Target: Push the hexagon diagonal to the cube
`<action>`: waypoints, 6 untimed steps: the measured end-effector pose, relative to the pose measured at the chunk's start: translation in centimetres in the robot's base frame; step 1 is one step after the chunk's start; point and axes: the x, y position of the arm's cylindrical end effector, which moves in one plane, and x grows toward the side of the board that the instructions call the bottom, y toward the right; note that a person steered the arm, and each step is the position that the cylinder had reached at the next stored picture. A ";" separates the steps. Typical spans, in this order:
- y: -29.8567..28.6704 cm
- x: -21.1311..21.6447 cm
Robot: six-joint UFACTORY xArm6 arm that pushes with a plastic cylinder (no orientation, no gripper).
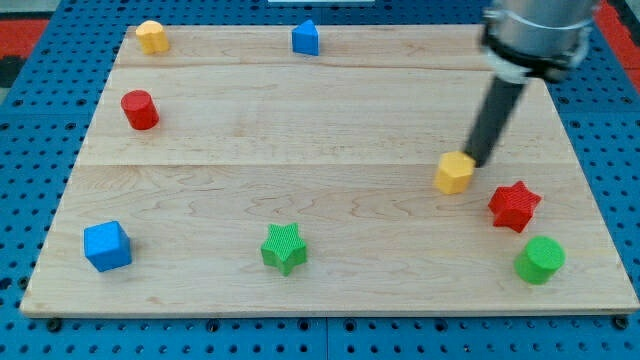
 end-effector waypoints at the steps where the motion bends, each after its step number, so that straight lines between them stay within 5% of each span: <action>1: -7.3 -2.8; 2: 5.5 -2.7; 3: 12.5 5.0; 4: 12.9 8.0; 6: -7.9 0.1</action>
